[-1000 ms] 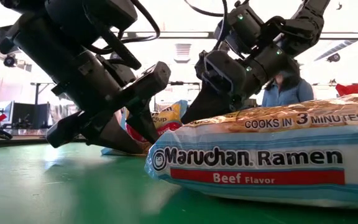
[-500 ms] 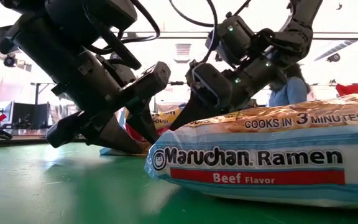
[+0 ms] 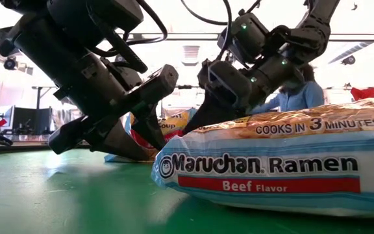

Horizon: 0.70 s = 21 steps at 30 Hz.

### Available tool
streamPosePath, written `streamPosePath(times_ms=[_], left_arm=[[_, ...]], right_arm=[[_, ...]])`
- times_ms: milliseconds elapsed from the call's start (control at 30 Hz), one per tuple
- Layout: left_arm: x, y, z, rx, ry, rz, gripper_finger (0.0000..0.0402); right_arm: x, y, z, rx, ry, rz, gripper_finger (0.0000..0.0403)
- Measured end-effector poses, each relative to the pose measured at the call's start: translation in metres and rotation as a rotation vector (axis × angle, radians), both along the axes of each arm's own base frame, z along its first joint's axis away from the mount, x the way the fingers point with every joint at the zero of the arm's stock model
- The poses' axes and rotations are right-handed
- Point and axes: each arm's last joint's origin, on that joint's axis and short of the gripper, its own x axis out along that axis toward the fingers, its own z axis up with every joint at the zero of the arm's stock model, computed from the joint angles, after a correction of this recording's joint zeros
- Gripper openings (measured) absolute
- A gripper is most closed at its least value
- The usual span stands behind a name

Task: Sort Maruchan noodles
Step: Put the middle blue noodle pack into the blue bin

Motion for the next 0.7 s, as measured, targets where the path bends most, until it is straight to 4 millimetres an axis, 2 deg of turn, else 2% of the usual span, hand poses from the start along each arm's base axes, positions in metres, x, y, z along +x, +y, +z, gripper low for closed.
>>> streamPosePath(times_ms=[267,500,600,700], left_arm=[[0.000,0.000,0.000,0.000,0.001,-0.001,0.0152],[0.000,0.000,0.000,0.000,0.001,-0.001,0.0152],[0.000,0.001,0.000,0.000,0.001,0.002,0.0152],[0.001,0.002,0.000,0.000,0.002,0.006,0.0152]], right_arm=[[0.001,-0.015,-0.001,-0.049,-0.013,-0.028,0.0270],[0.004,-0.022,0.004,-0.023,-0.086,0.007,0.0270],[0.008,-0.023,0.001,-0.010,-0.119,0.014,0.0270],[0.014,-0.021,-0.010,0.078,-0.154,0.055,0.0270]])
